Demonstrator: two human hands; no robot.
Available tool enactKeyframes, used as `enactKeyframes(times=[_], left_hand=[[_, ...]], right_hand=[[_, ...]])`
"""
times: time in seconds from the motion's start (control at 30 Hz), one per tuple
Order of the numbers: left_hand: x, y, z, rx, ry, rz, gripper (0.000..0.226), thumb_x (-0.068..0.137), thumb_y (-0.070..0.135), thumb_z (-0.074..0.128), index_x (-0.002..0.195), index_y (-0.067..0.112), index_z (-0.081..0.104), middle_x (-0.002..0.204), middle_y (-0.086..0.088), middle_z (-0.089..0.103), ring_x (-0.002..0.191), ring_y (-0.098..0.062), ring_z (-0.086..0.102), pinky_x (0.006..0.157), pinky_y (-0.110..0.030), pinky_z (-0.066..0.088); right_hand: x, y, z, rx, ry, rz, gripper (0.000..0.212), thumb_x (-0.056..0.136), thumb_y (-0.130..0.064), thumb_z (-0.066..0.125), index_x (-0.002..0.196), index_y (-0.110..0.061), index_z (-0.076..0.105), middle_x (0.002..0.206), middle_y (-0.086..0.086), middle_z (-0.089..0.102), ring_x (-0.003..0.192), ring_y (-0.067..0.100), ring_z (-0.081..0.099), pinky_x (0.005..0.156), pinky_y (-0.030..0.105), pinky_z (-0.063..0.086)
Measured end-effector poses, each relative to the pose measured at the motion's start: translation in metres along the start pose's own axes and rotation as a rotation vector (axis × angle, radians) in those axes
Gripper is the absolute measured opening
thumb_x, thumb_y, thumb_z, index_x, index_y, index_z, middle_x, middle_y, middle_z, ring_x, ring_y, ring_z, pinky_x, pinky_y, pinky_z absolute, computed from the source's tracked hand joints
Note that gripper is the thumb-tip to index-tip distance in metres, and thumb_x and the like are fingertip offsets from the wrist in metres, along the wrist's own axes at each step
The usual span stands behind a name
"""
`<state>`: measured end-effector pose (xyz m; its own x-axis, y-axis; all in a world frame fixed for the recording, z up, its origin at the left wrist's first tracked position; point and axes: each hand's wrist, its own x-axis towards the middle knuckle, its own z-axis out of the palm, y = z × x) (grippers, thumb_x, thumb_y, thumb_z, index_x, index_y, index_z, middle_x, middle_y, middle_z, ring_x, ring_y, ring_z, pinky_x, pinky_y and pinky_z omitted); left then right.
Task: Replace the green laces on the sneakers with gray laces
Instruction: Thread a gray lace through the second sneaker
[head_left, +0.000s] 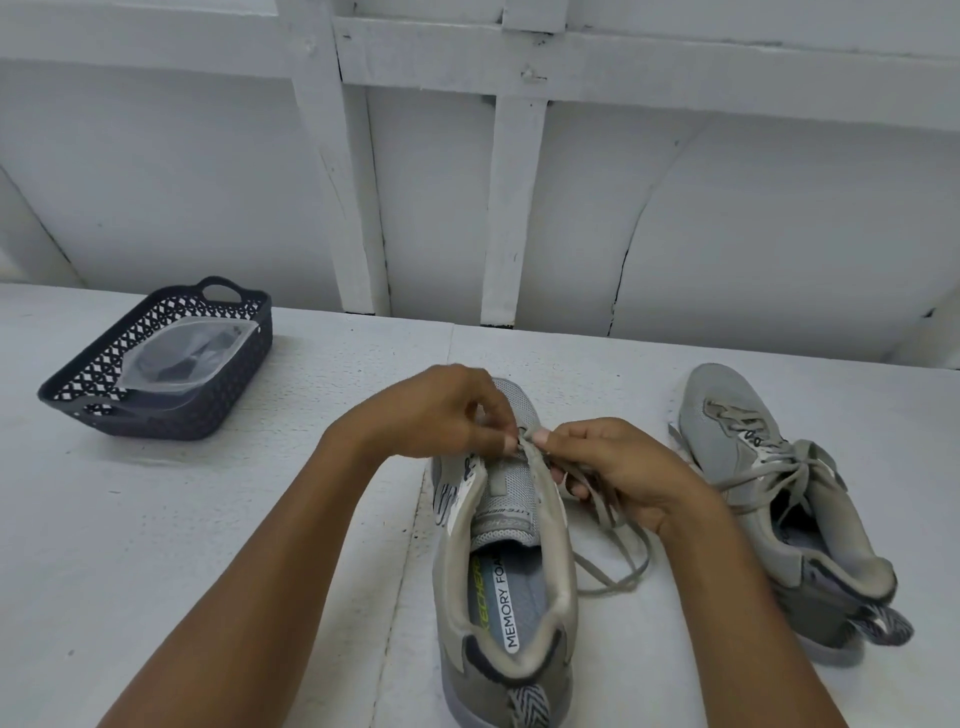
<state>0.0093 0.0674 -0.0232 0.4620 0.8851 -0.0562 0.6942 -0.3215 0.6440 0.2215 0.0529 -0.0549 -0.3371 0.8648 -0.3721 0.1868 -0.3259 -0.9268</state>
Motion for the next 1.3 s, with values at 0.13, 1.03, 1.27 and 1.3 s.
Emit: enactKeyframes(times=[0.13,1.03,1.27,1.3], left_hand=[[0.004,0.001,0.006,0.006,-0.015,-0.008,0.006,0.078,0.028,0.082,0.083,0.028,0.078,0.082,0.015,0.066,0.080,-0.003,0.061,0.080,-0.036,0.053],[0.004,0.004,0.006,-0.201,-0.105,-0.125,0.004,0.081,0.011,0.078,0.083,0.012,0.075,0.065,0.010,0.068,0.057,0.000,0.057,0.056,-0.012,0.042],[0.005,0.006,0.007,-0.212,-0.098,-0.149,0.010,0.079,0.012,0.081,0.083,0.008,0.073,0.052,0.015,0.060,0.048,0.004,0.052,0.049,-0.008,0.037],[0.004,0.006,0.007,-0.216,-0.099,-0.150,0.009,0.079,0.011,0.081,0.082,0.008,0.073,0.052,0.015,0.061,0.048,0.004,0.052,0.049,-0.007,0.037]], right_hand=[[0.002,0.001,0.003,0.064,-0.042,-0.055,0.016,0.084,-0.017,0.072,0.071,-0.010,0.067,0.065,0.005,0.060,0.055,0.013,0.051,0.053,0.021,0.043],[0.006,0.005,0.001,-0.145,0.128,-0.258,0.033,0.094,-0.030,0.064,0.090,0.003,0.067,0.067,0.010,0.066,0.057,0.022,0.043,0.053,0.028,0.035],[0.003,0.006,0.002,-0.163,0.024,-0.212,0.024,0.091,-0.021,0.070,0.067,-0.022,0.071,0.063,0.001,0.061,0.056,0.012,0.047,0.052,0.024,0.036],[0.005,0.007,0.001,-0.149,0.026,-0.228,0.022,0.090,-0.018,0.071,0.069,-0.022,0.073,0.069,0.004,0.065,0.063,0.016,0.050,0.058,0.029,0.039]])
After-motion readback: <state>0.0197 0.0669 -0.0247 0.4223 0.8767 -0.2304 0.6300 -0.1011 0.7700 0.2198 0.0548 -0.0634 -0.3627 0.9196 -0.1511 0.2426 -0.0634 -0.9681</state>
